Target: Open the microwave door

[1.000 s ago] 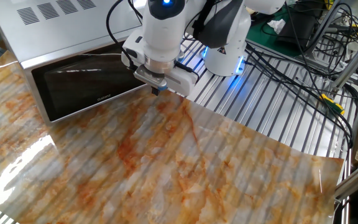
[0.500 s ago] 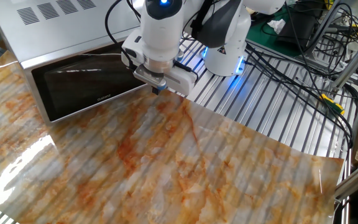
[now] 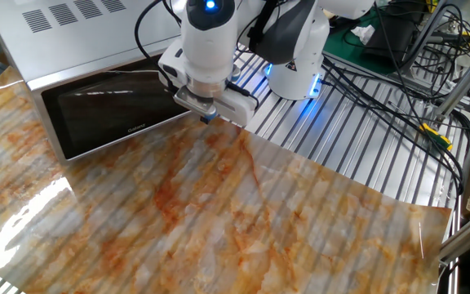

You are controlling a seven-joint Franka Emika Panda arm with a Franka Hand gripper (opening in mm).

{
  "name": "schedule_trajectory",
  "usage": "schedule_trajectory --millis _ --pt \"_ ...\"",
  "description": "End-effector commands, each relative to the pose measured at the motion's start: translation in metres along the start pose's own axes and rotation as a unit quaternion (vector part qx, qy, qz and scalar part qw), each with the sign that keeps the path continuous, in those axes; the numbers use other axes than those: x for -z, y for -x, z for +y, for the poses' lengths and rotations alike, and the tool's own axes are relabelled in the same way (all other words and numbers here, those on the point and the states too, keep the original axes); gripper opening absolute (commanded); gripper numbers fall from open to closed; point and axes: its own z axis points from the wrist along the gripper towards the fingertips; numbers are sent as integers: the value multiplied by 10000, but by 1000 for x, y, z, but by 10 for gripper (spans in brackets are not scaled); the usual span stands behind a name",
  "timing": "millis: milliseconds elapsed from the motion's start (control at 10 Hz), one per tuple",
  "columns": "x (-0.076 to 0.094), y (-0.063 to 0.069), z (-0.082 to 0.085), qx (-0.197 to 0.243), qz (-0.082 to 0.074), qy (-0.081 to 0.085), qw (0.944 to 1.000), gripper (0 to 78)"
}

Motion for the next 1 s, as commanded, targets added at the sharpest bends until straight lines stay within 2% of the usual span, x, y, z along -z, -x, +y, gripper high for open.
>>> schedule_trajectory --millis 100,500,600,800,1000 --pt "1 1 0 -121 25 -24 9999 0" --pt "1 1 0 -309 237 -175 9991 0" --pt "2 -1 -3 -316 247 -249 9989 0" --pt "5 -4 -9 -492 312 -268 9979 0" --pt "7 -9 -11 -621 311 -350 9970 0"
